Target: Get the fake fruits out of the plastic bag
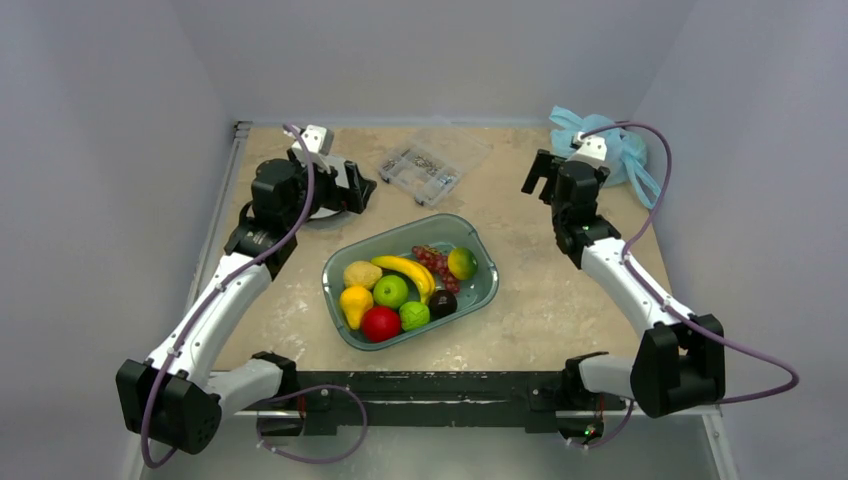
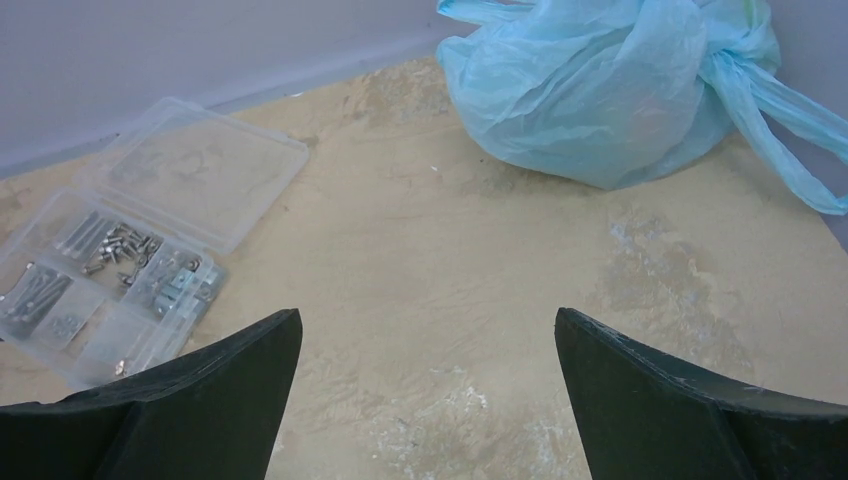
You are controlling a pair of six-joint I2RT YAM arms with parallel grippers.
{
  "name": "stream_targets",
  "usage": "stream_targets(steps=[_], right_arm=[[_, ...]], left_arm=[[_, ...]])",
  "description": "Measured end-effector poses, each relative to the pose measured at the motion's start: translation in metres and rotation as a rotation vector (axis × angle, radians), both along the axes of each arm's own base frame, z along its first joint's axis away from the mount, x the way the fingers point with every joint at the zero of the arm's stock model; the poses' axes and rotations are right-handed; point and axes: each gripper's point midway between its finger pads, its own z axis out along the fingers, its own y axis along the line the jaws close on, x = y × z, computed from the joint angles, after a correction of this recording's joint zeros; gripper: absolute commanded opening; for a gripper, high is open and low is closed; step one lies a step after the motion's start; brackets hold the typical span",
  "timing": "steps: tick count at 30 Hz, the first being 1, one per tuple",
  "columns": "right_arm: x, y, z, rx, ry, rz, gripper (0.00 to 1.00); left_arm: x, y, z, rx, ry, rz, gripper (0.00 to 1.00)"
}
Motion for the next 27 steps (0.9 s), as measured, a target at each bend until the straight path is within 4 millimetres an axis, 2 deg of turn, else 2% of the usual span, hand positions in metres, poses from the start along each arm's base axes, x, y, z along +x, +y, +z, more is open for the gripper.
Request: stream_targets(steps=[6, 9, 18, 21, 24, 27], right_arm=[[0.009, 0.001, -0.006, 0.034, 0.009, -0.031, 0.99], [0.018, 0.002, -0.015, 0.062, 0.020, -0.054, 0.99], [0.067, -0.005, -0.039, 0.142, 0.043, -0.222, 0.99], [0.079, -0.017, -0.046, 0.190, 0.038, -0.273, 0.99], [0.084, -0.041, -0.050, 0.232, 0.030, -0.333, 0.99], [0.097, -0.063, -0.047, 0.257, 0.005, -0.370, 0.99]], left_arm=[[-0.007, -0.011, -0.006, 0.008, 0.022, -0.046, 0.97], [-0.007, -0.012, -0.007, 0.012, 0.027, -0.052, 0.97], [-0.009, -0.016, -0.013, 0.031, 0.053, -0.070, 0.96], [-0.009, -0.021, -0.019, 0.039, 0.070, -0.085, 0.96], [-0.010, -0.028, -0.025, 0.047, 0.088, -0.108, 0.95], [-0.009, -0.034, -0.028, 0.049, 0.103, -0.130, 0.94]])
